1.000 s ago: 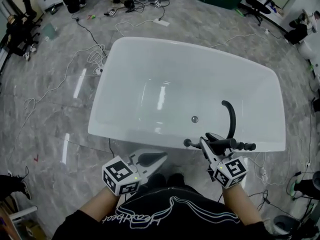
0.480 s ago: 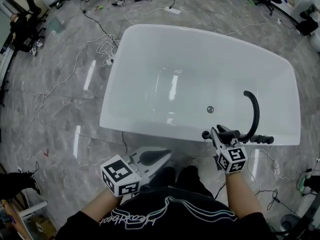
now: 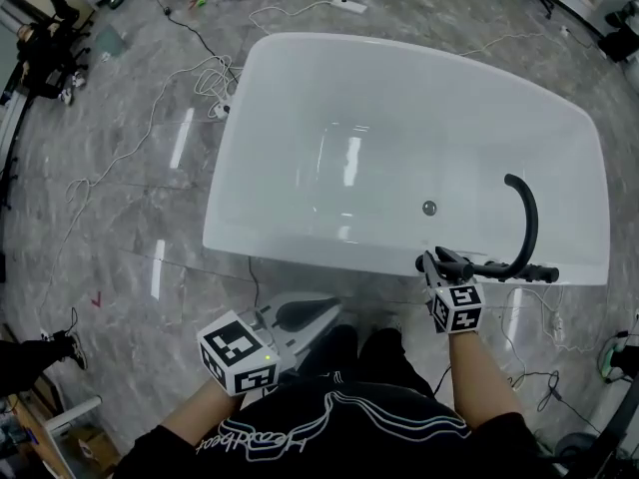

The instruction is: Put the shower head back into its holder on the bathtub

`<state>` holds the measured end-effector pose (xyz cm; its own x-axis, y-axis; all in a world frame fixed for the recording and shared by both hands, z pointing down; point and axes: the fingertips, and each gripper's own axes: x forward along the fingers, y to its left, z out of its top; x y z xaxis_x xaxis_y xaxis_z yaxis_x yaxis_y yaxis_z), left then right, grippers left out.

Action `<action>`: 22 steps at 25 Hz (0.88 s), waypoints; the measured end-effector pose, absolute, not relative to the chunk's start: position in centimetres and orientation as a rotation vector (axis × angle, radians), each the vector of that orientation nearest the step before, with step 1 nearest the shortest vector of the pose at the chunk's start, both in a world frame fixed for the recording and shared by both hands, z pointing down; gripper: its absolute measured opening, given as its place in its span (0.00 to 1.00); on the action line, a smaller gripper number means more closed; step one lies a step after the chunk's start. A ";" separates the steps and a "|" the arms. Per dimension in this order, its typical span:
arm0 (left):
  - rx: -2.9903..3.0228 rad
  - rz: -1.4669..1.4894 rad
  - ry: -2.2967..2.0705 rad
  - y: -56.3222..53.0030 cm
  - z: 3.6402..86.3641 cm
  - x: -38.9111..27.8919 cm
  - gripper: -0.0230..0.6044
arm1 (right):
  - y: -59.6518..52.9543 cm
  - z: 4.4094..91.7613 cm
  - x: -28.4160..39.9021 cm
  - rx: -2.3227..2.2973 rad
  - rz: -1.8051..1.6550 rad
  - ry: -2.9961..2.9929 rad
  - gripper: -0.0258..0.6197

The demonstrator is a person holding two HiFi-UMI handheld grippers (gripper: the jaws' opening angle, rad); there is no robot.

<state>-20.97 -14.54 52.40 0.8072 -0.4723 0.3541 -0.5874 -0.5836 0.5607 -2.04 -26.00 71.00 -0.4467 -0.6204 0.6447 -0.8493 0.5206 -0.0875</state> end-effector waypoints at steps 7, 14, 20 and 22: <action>2.262 0.213 -0.816 -14.9 53.4 -22.7 0.05 | -26.1 72.9 -3.0 1.150 0.484 -2.162 0.20; 2.256 0.220 -0.831 -14.4 53.7 -22.9 0.04 | -26.1 73.3 -3.3 1.162 0.501 -2.158 0.20; 2.280 0.211 -0.862 -13.7 52.9 -21.7 0.05 | -25.1 70.4 -2.5 1.181 0.429 -2.198 0.35; 2.301 0.206 -0.868 -13.2 52.0 -20.8 0.05 | -24.1 68.3 -1.7 1.197 0.410 -2.235 0.37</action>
<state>-20.79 -13.23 52.04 0.7670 -0.5323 0.3582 -0.6365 -0.5611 0.5291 -1.73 -24.13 68.31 -0.4401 -0.6598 0.6091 -0.8329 0.5534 -0.0024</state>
